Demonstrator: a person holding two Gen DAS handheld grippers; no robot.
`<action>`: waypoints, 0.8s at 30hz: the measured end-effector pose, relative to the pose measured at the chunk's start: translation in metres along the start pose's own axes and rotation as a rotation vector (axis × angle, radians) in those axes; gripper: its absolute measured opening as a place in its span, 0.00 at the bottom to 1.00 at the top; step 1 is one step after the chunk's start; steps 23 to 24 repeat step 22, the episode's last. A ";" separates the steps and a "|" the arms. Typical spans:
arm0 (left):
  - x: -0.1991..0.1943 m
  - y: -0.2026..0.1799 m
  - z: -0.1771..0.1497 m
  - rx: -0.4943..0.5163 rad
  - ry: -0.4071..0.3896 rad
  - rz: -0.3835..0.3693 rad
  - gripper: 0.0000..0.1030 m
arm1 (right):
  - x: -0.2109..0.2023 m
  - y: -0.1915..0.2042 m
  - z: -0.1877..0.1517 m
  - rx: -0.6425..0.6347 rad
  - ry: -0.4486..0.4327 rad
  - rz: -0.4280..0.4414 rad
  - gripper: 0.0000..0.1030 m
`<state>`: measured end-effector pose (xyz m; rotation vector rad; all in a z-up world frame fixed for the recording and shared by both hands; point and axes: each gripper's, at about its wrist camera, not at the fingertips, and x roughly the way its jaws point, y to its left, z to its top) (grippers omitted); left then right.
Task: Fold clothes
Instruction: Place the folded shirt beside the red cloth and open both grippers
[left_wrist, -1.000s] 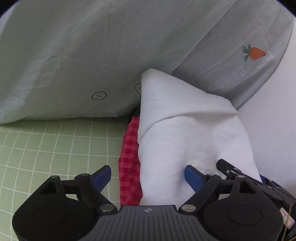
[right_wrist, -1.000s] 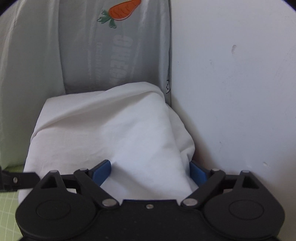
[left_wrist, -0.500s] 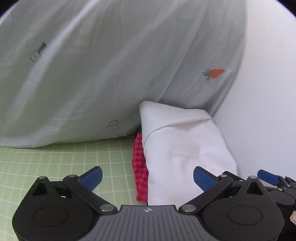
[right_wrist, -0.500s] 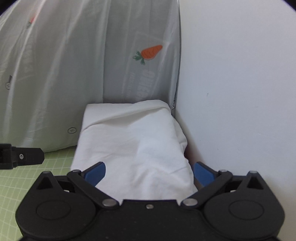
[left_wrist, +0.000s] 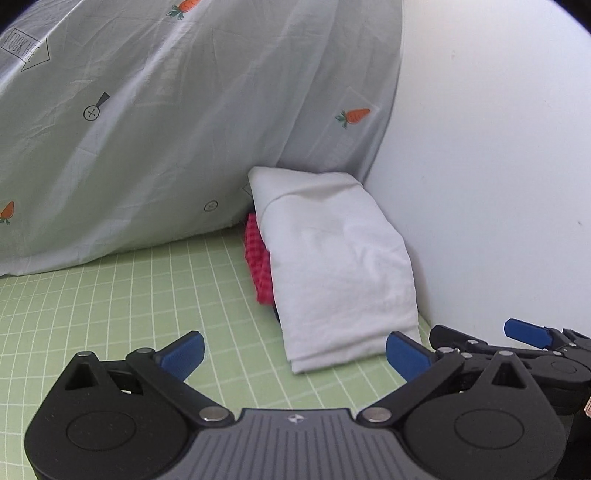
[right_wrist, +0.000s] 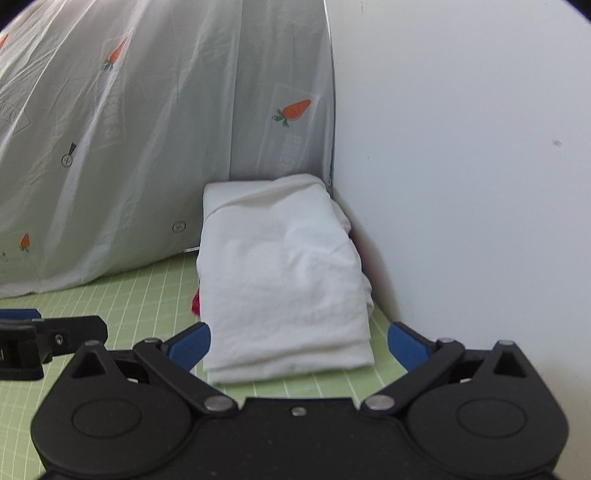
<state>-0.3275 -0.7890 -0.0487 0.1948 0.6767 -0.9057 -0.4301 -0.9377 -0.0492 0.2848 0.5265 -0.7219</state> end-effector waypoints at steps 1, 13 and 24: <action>-0.003 0.000 -0.004 0.005 0.004 -0.004 1.00 | -0.006 0.000 -0.007 0.008 0.010 -0.003 1.00; -0.031 -0.004 -0.031 0.044 0.013 -0.046 1.00 | -0.037 0.001 -0.046 0.046 0.087 -0.027 1.00; -0.039 -0.006 -0.032 0.059 0.001 -0.054 1.00 | -0.045 0.002 -0.046 0.047 0.068 -0.036 1.00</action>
